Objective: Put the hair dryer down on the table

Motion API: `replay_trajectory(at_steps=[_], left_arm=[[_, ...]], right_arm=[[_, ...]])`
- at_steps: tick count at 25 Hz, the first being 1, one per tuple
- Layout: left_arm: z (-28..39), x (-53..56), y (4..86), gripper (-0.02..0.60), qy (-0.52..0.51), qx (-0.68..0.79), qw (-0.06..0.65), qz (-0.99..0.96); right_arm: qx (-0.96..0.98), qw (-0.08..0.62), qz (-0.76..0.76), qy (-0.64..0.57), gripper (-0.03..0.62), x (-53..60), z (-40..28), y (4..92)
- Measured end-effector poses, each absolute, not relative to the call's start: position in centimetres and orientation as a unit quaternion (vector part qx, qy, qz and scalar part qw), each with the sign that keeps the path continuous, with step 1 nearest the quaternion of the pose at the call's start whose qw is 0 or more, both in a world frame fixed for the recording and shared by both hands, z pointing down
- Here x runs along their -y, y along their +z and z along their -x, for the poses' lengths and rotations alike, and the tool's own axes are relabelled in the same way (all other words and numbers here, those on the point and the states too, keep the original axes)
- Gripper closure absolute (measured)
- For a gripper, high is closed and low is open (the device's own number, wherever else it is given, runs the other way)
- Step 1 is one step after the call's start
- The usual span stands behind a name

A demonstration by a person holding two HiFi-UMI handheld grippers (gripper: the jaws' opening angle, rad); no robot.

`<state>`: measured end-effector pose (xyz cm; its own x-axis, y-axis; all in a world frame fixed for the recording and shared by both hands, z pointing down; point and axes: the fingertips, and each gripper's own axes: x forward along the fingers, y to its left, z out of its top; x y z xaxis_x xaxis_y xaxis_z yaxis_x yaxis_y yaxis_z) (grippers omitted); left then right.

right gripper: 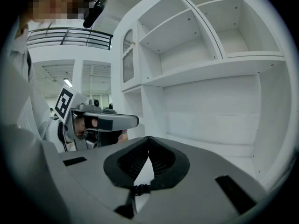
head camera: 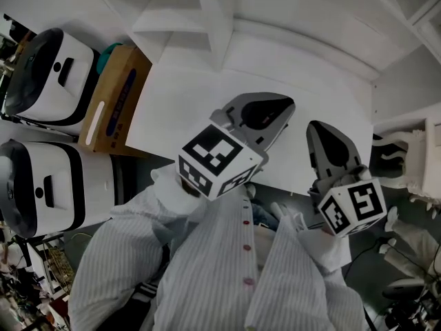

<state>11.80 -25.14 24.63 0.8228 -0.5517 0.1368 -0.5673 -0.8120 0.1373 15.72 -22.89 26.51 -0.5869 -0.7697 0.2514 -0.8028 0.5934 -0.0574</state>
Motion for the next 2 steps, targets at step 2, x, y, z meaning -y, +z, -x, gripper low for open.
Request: replay_trajectory(at_steps=[2], left_arm=[[-11.87,25.56,23.87,0.572,0.031,0.298,0.071,-0.951]], right_arm=[[0.887,0.101,-0.444,0.08,0.582,23.04,-15.93,26.43]])
